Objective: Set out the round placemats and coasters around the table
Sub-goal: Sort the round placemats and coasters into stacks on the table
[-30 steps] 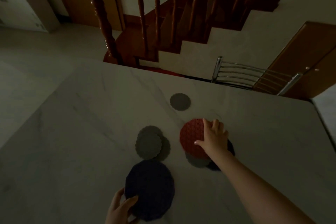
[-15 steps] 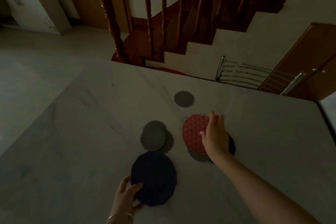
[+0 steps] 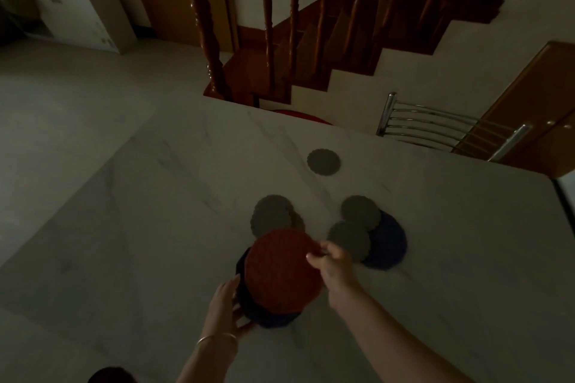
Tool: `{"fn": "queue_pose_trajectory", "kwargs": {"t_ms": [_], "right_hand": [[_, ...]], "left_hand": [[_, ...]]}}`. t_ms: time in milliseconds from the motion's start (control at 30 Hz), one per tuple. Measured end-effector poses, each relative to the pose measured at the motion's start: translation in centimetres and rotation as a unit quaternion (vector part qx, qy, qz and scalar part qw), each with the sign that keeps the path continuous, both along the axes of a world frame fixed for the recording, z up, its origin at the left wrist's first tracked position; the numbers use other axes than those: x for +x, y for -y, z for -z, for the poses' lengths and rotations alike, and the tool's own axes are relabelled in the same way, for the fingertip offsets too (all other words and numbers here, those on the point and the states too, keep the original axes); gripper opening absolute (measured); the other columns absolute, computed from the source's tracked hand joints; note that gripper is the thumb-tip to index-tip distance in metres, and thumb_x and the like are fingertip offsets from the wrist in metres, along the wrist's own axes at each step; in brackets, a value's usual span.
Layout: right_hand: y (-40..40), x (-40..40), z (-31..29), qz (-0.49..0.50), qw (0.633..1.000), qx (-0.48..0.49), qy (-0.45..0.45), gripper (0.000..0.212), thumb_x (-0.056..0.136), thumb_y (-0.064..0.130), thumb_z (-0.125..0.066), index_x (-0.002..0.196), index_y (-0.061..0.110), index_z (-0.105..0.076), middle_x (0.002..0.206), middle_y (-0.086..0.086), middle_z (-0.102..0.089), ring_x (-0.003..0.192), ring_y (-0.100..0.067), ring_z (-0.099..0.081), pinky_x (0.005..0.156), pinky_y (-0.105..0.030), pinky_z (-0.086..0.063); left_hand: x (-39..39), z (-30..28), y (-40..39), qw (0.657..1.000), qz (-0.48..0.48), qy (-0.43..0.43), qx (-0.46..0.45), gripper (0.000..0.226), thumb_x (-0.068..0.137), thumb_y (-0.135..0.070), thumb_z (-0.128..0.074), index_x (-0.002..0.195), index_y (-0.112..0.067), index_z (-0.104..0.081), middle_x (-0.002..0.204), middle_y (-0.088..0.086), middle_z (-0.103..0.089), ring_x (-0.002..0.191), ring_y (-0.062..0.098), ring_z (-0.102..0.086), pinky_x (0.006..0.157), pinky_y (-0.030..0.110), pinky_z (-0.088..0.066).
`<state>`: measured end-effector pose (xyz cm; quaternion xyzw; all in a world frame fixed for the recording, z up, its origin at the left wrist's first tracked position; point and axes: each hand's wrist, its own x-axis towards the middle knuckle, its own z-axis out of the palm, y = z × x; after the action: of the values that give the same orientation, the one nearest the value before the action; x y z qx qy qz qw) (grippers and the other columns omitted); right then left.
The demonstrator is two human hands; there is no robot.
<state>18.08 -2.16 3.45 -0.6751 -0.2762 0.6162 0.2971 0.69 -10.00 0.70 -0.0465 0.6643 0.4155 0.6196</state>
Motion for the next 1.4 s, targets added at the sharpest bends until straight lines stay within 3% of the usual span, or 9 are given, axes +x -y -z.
{"fn": "queue_pose_trajectory", "kwargs": {"t_ms": [200, 400, 500, 733, 900, 1067, 1167, 1267, 1400], "right_hand": [[1.7, -1.8, 2.8, -0.111, 0.979, 0.059, 0.159, 0.031, 0.084, 0.018, -0.067, 0.114, 0.010, -0.063, 0.113, -0.008, -0.067, 0.094, -0.018, -0.063, 0.078, -0.029, -0.052], [-1.0, 1.9, 2.5, -0.227, 0.854, 0.180, 0.433, 0.039, 0.088, 0.022, -0.060, 0.127, 0.017, -0.057, 0.130, -0.005, -0.052, 0.116, -0.023, -0.052, 0.090, -0.032, -0.047], [-3.3, 6.0, 2.0, -0.154, 0.837, 0.128, 0.509, 0.045, 0.086, 0.017, -0.060, 0.130, 0.013, -0.054, 0.133, -0.015, -0.052, 0.123, -0.033, -0.046, 0.096, -0.042, -0.043], [-5.4, 11.0, 2.2, -0.168, 0.824, 0.020, 0.541, 0.079, 0.074, 0.051, -0.072, 0.134, 0.007, -0.044, 0.134, -0.021, -0.044, 0.123, -0.039, -0.043, 0.092, -0.046, -0.044], [-6.1, 10.1, 2.7, -0.184, 0.829, 0.035, 0.527, 0.073, 0.066, 0.059, -0.074, 0.118, 0.009, -0.060, 0.126, -0.019, -0.056, 0.119, -0.037, -0.049, 0.089, -0.041, -0.045], [-6.5, 8.2, 2.9, -0.187, 0.853, -0.004, 0.487, 0.061, 0.062, 0.046, -0.083, 0.103, 0.005, -0.066, 0.112, -0.018, -0.066, 0.108, -0.035, -0.059, 0.083, -0.039, -0.051], [-6.9, 7.5, 2.4, -0.142, 0.901, 0.003, 0.410, 0.048, 0.073, 0.027, -0.079, 0.107, 0.003, -0.056, 0.112, -0.019, -0.065, 0.097, -0.034, -0.062, 0.071, -0.036, -0.047], [-7.6, 6.3, 2.0, -0.090, 0.936, 0.058, 0.336, 0.027, 0.083, 0.019, -0.066, 0.105, 0.008, -0.055, 0.113, -0.018, -0.062, 0.097, -0.035, -0.059, 0.081, -0.043, -0.051], [-8.4, 3.0, 1.5, -0.017, 0.992, 0.051, 0.114, 0.028, 0.086, 0.013, -0.065, 0.111, 0.008, -0.054, 0.115, -0.018, -0.059, 0.091, -0.031, -0.060, 0.069, -0.043, -0.056]], "left_hand": [[0.2, 0.0, 0.4, 0.998, 0.035, -0.040, 0.044, 0.012, 0.085, -0.022, -0.065, 0.095, -0.024, -0.058, 0.100, 0.004, -0.063, 0.084, 0.026, -0.061, 0.068, 0.036, -0.051], [0.2, 0.0, 0.6, 0.996, 0.045, -0.056, 0.061, 0.026, 0.086, -0.007, -0.061, 0.108, -0.018, -0.053, 0.106, 0.012, -0.061, 0.085, 0.030, -0.060, 0.075, 0.044, -0.049], [0.3, 0.0, 0.6, 0.996, 0.042, -0.055, 0.061, 0.022, 0.086, -0.006, -0.061, 0.101, -0.021, -0.054, 0.105, 0.010, -0.061, 0.085, 0.028, -0.060, 0.072, 0.042, -0.049], [0.3, -0.1, 0.4, 0.996, 0.037, -0.060, 0.062, 0.020, 0.086, -0.004, -0.060, 0.095, -0.022, -0.055, 0.109, 0.014, -0.061, 0.093, 0.034, -0.059, 0.067, 0.041, -0.051], [0.3, 0.0, 0.3, 0.996, 0.031, -0.051, 0.071, 0.022, 0.086, -0.002, -0.057, 0.104, -0.015, -0.055, 0.095, 0.015, -0.056, 0.056, 0.023, -0.044, 0.059, 0.033, -0.047], [0.2, -0.2, 0.2, 0.996, 0.030, -0.055, 0.066, 0.022, 0.084, -0.003, -0.060, 0.095, -0.021, -0.056, 0.098, 0.011, -0.063, 0.083, 0.029, -0.060, 0.057, 0.034, -0.049], [0.3, -0.4, 0.3, 0.996, 0.037, -0.059, 0.063, 0.025, 0.083, -0.003, -0.061, 0.102, -0.018, -0.056, 0.102, 0.010, -0.064, 0.089, 0.028, -0.061, 0.059, 0.033, -0.049], [0.3, -0.7, 0.3, 0.995, 0.040, -0.058, 0.064, 0.026, 0.084, -0.003, -0.061, 0.105, -0.017, -0.055, 0.100, 0.009, -0.063, 0.086, 0.026, -0.060, 0.057, 0.032, -0.048], [0.4, -0.9, 0.2, 0.996, 0.033, -0.054, 0.064, 0.028, 0.084, -0.001, -0.060, 0.108, -0.015, -0.054, 0.098, 0.009, -0.062, 0.084, 0.025, -0.059, 0.058, 0.033, -0.048]]}}
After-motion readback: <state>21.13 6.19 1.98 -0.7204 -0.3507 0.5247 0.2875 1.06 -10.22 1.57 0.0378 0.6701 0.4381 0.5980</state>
